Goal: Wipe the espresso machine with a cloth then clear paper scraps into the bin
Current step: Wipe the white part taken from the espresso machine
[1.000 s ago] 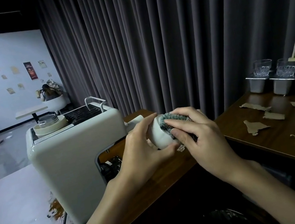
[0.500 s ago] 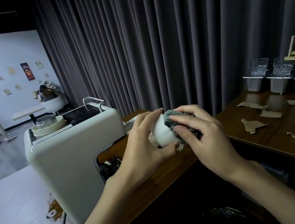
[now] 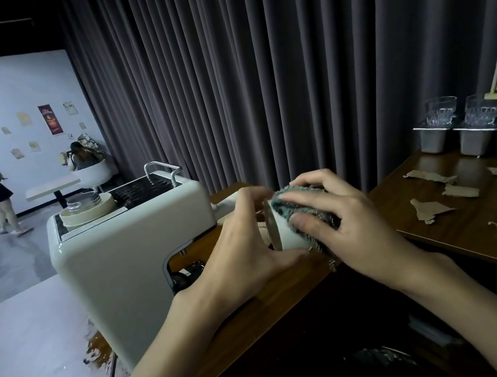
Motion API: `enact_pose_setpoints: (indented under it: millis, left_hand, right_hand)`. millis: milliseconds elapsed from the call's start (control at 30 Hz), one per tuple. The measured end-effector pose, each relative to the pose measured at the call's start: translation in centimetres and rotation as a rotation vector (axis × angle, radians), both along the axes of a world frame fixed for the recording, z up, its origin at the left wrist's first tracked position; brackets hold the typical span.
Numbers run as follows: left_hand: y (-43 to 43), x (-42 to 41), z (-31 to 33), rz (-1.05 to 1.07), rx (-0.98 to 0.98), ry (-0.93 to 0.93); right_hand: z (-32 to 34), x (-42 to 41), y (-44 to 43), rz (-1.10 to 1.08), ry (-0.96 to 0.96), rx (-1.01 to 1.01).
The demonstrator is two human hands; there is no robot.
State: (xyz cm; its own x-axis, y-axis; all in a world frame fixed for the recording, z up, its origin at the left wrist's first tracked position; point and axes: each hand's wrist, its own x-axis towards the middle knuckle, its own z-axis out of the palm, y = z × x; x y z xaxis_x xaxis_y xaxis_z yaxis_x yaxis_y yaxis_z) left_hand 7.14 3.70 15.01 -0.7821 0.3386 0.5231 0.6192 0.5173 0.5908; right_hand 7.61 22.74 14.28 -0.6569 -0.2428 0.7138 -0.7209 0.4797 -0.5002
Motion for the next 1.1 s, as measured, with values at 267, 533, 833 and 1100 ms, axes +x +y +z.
enact_pose_setpoints:
  millis: [267,533,833,1100]
  left_hand:
    - [-0.3,0.0,0.3,-0.105,0.009,-0.033]
    - [0.4,-0.4,-0.4,-0.109,-0.046,-0.079]
    - [0.4,-0.5,-1.0,-0.127,0.1,-0.061]
    - [0.5,0.4,-0.4,-0.225,0.162,-0.065]
  right_hand:
    - [-1.3,-1.1,0.7,0.326,-0.357,-0.411]
    - [-2.1,-1.0,-0.6,0.188,-0.262,-0.532]
    - [-0.6,-0.4,-0.4,0.032,-0.152,-0.358]
    - [-0.3,-0.1,0.2,0.276,-0.28,-0.46]
